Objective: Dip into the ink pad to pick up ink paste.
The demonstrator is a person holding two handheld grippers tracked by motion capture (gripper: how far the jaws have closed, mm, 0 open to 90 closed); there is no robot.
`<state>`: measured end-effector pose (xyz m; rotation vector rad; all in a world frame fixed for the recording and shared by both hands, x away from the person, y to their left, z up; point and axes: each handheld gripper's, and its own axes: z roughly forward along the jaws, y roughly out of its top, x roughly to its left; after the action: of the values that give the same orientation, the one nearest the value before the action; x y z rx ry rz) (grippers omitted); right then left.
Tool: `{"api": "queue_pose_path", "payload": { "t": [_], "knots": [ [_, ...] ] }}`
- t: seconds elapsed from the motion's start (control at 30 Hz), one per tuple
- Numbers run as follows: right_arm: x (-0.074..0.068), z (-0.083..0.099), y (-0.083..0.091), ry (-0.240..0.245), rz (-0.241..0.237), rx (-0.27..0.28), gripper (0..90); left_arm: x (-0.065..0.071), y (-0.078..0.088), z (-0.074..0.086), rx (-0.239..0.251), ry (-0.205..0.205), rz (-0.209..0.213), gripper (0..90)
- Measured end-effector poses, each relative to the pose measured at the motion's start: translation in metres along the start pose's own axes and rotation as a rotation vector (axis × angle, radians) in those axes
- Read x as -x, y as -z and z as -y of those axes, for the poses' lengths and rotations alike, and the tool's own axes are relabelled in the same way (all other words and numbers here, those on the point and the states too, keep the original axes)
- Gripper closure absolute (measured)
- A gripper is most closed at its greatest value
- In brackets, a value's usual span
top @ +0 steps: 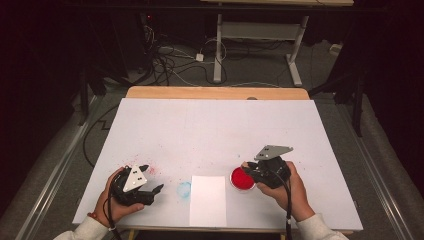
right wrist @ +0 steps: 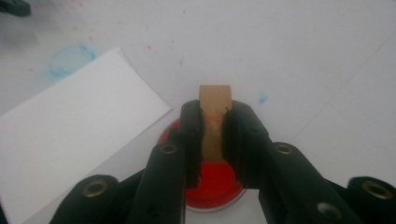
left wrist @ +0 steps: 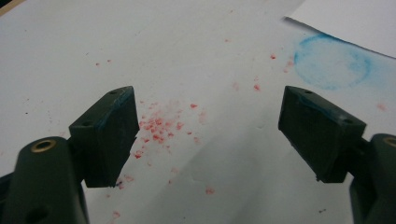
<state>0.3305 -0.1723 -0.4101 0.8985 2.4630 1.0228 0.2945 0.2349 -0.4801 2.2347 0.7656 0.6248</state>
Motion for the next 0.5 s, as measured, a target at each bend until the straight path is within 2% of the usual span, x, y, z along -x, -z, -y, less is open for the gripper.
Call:
{"api": "queue_pose_path", "payload": {
  "t": [0.23, 0.5],
  "knots": [
    [-0.006, -0.009, 0.026, 0.012, 0.011, 0.078, 76.0, 0.001, 0.001, 0.000, 0.006, -0.003, -0.001, 19.6],
    [-0.007, -0.016, 0.048, 0.026, 0.016, 0.135, 76.0, 0.001, 0.000, 0.001, 0.001, 0.000, 0.005, 19.7]
  ]
}}
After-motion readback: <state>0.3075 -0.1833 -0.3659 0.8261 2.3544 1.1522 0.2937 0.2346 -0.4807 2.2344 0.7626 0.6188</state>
